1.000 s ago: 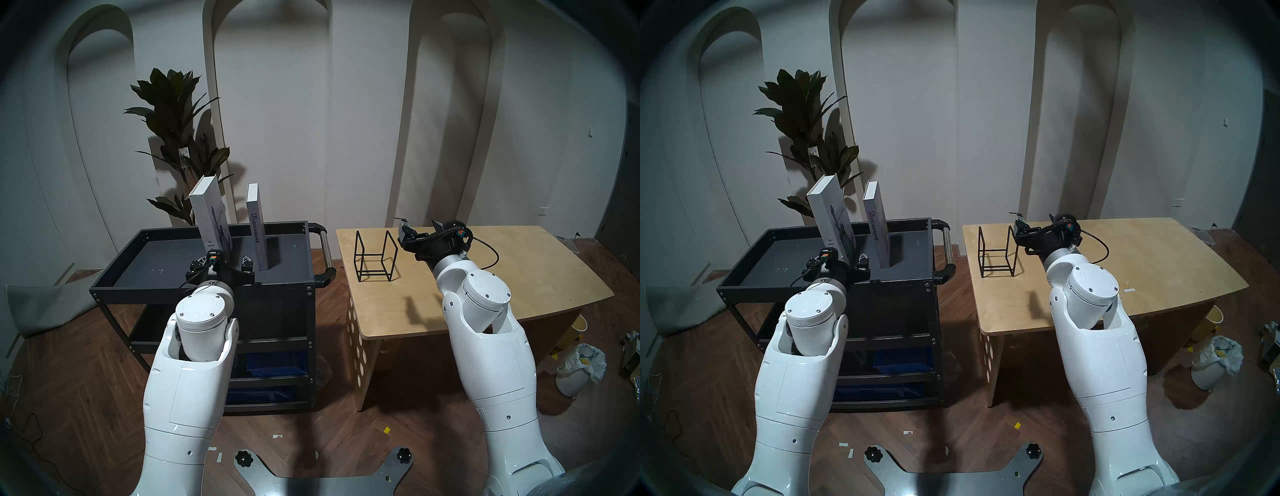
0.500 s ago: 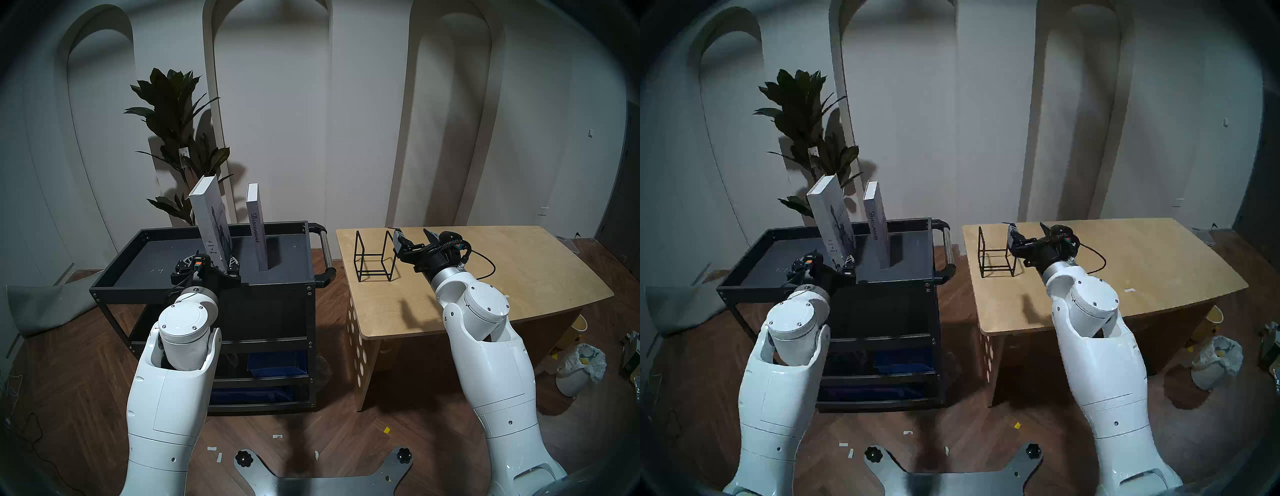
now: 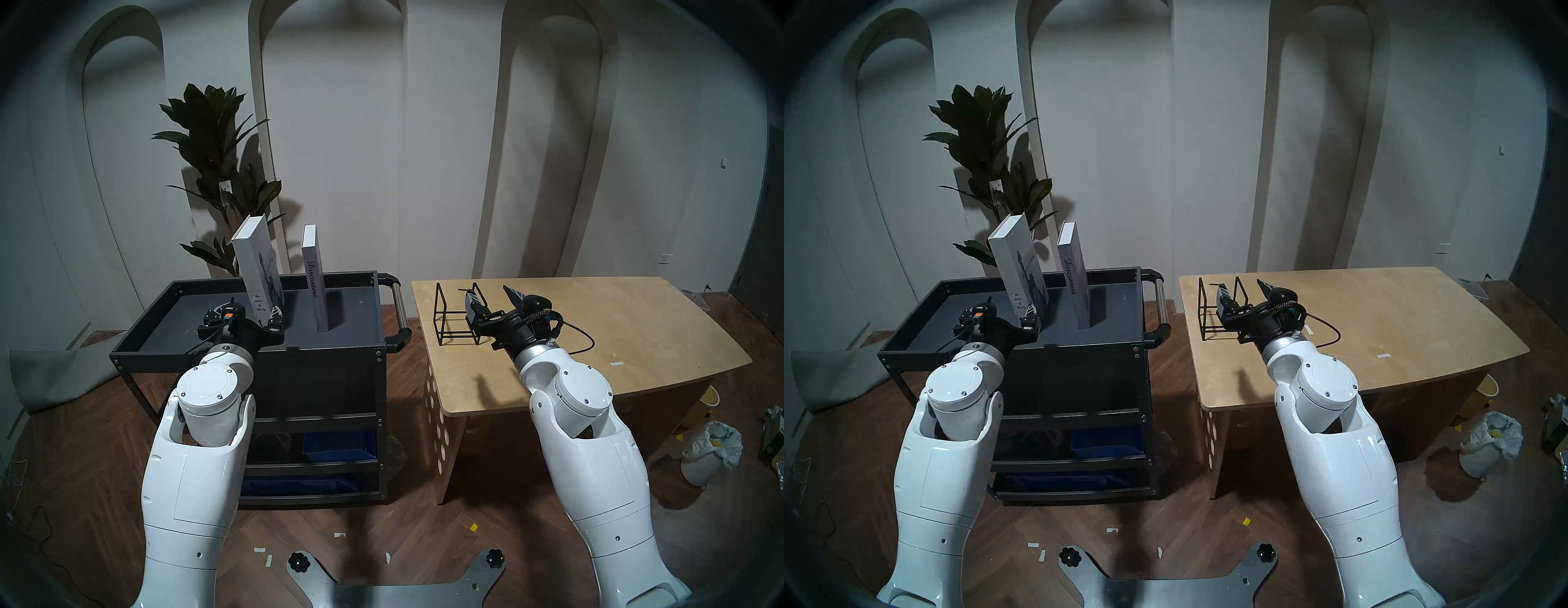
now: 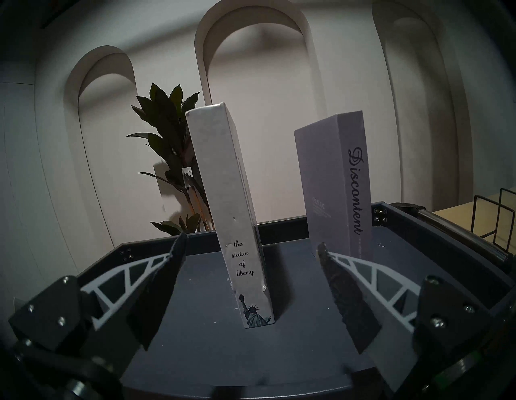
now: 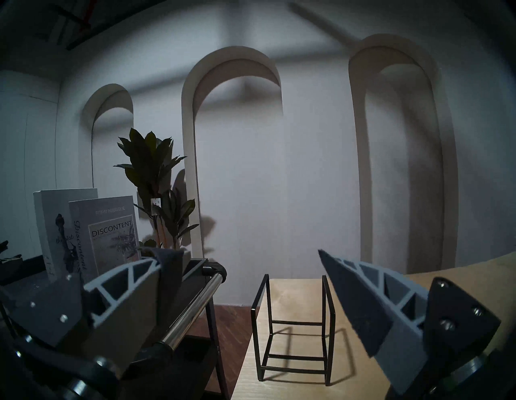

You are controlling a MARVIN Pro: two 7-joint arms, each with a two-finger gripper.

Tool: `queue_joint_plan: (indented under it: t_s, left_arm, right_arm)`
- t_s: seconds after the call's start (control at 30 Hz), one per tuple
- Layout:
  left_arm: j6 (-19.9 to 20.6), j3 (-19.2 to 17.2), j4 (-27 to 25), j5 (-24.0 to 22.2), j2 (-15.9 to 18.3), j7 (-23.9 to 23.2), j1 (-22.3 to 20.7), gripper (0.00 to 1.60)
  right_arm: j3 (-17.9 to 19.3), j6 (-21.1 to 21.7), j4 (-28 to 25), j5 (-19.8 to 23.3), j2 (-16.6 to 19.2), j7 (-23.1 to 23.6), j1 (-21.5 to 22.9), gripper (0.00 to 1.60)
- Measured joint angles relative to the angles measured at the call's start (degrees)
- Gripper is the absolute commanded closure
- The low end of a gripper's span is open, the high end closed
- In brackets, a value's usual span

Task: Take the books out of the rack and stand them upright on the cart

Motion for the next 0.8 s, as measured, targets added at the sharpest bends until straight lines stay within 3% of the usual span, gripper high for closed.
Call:
queue_joint_plan:
  t_s: [0.27,0.8]
  left_arm:
    - [3.14,-1.83,-2.37,-1.60,0.87,-1.62,1.57,0.00]
    - [4.33,-2.27,-3.13,-2.16,1.38,-2.24,1.93,0.00]
  right_arm:
    - [-0.20,-5.88,0.61,-1.82,-0.45,-0.15,-1.08,0.00]
    - [-0.21,-7.98,1.21,-2.62,-0.85,-0.17,-1.07,0.00]
